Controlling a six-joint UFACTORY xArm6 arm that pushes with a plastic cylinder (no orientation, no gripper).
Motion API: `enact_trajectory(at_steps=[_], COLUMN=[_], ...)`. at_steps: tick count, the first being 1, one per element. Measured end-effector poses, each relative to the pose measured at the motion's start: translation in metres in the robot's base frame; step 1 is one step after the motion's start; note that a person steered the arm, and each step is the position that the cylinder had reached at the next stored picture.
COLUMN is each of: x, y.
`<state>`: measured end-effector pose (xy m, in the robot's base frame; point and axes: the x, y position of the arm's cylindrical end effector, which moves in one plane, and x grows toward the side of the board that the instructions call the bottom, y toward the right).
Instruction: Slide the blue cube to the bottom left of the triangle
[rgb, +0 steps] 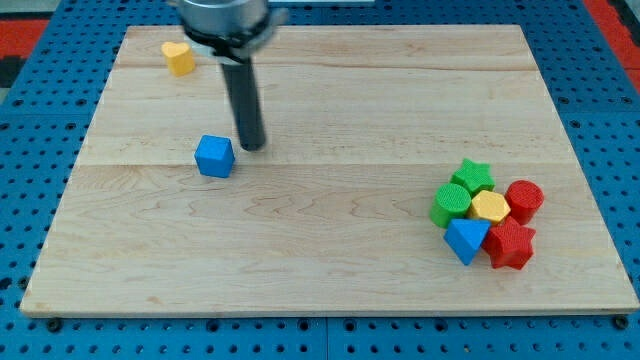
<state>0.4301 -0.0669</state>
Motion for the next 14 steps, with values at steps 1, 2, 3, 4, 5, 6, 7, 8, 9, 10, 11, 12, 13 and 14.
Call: enact_trajectory(at_steps=[1, 2, 3, 4, 5, 6, 7, 8, 9, 10, 11, 12, 13, 14], x=[-0.021, -0.037, -0.034, -0.001, 0.019, 0.019, 0.017, 0.014, 0.049, 0.104, 0.123, 0.173, 0.187, 0.185], y=[-0.065, -0.110, -0.175, -0.100, -0.079, -0.077, -0.083, -0.079, 0.035, 0.139, 0.130, 0.086, 0.116, 0.165])
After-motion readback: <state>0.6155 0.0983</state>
